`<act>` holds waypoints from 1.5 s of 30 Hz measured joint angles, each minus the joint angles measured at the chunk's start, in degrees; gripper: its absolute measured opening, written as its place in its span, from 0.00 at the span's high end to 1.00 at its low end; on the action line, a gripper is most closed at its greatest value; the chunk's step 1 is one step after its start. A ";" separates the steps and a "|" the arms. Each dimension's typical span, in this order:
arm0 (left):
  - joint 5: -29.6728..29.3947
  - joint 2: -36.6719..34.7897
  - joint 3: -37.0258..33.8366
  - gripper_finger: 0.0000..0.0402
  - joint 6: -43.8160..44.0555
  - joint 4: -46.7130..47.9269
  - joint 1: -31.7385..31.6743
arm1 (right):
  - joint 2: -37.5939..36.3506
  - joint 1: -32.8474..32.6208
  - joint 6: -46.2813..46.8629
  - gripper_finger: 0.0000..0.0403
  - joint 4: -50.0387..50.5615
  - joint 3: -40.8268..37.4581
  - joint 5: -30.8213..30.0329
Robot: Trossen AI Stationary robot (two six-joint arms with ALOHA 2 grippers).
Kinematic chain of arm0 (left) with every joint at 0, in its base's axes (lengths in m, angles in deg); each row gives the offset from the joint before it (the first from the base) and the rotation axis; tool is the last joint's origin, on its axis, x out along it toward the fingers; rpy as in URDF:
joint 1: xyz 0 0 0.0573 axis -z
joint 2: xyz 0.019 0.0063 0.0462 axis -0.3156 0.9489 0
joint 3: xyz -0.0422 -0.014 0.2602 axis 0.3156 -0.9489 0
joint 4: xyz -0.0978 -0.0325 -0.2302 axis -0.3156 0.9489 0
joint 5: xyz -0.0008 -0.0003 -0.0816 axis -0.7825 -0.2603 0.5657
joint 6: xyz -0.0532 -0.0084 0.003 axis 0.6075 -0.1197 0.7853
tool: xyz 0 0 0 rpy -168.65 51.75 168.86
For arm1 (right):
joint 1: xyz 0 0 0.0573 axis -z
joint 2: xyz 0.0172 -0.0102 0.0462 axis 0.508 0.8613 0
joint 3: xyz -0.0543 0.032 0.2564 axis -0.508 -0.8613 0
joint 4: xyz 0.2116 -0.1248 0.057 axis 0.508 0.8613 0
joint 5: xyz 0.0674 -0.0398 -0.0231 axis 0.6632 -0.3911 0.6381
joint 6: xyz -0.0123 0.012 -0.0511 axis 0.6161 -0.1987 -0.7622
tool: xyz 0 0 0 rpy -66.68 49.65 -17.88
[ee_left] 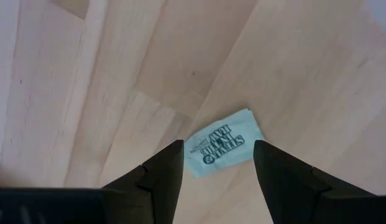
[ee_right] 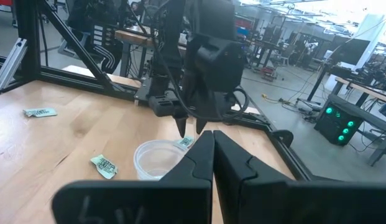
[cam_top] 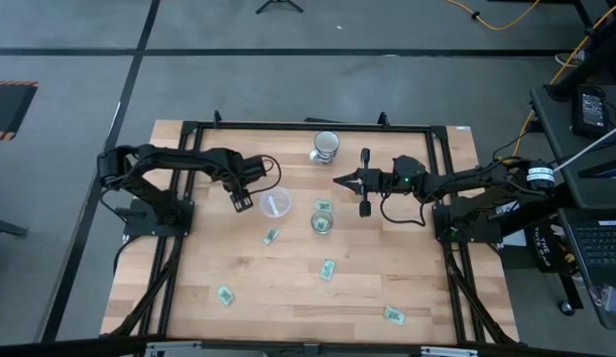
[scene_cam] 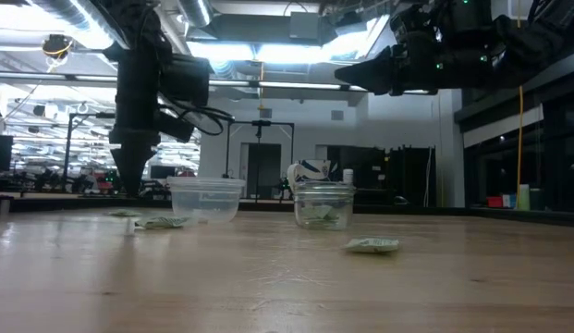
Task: Pick and place Stevia / Truvia into bins
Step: Put the stevia packet into the plastic container
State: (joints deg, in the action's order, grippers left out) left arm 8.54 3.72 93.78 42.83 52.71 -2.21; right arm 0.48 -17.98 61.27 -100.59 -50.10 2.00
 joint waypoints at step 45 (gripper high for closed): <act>4.27 9.28 0.00 0.99 -13.24 -2.40 -0.85 | 0.00 0.00 -0.10 0.98 0.17 0.00 0.00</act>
State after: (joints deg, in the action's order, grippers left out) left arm 12.80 13.00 93.78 29.59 50.32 -3.07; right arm 0.48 -17.98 61.17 -100.42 -50.10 2.00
